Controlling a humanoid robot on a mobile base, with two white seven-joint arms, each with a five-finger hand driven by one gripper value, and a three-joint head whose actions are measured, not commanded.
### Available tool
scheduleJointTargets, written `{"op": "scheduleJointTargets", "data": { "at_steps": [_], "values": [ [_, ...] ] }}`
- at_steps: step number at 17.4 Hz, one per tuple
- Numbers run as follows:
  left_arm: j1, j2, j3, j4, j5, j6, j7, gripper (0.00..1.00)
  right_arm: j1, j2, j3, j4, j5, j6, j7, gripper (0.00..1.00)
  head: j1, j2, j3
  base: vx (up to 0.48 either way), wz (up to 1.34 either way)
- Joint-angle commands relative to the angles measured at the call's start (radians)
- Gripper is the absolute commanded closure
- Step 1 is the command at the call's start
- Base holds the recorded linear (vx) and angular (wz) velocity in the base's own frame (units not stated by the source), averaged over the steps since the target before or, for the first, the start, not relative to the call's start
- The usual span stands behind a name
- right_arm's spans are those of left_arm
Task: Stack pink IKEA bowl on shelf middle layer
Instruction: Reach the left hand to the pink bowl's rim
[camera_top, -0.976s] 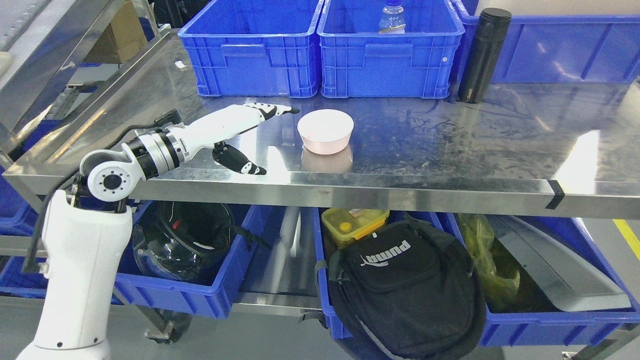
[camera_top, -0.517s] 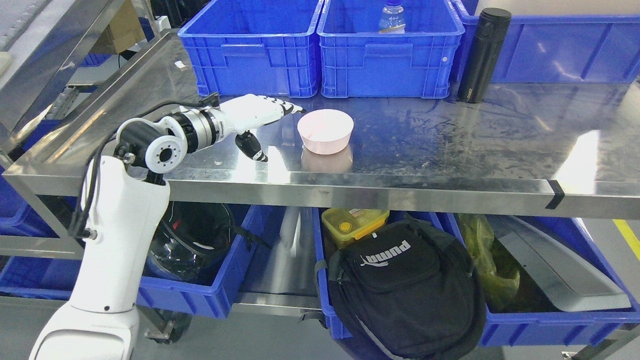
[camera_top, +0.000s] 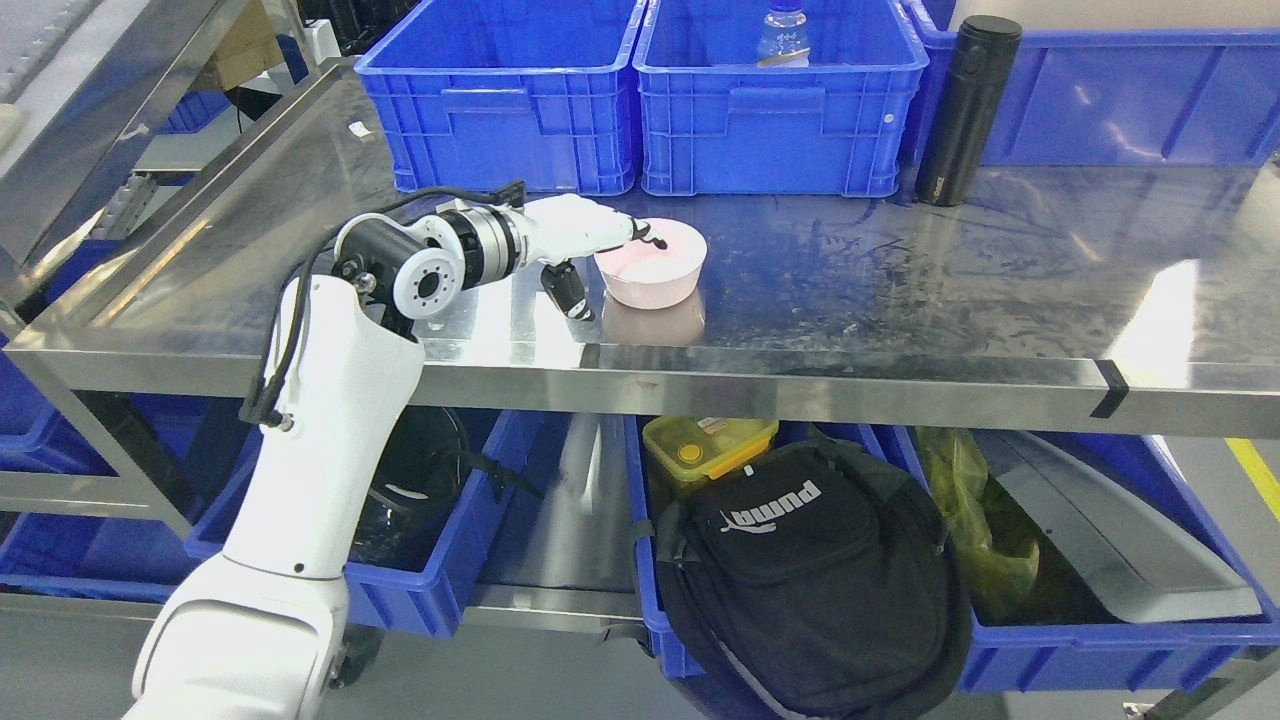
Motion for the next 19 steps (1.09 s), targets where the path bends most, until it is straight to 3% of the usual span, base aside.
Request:
{"op": "scheduleJointTargets", "data": {
  "at_steps": [1, 19],
  "values": [
    [-0.035, -0.112, -0.054, 0.192, -0.057, -0.005, 0.013, 0.18, 0.021, -0.017, 0.0, -0.017, 0.0, 0.001, 0.0, 0.0, 0.0, 0.0, 0.0, 0.0, 0.0],
    [-0.119, -0.115, -0.038, 0.261, -0.089, -0.006, 0.084, 0.19, 0.021, -0.017, 0.0, -0.017, 0.0, 0.001, 0.0, 0.0, 0.0, 0.0, 0.0, 0.0, 0.0]
  ]
}}
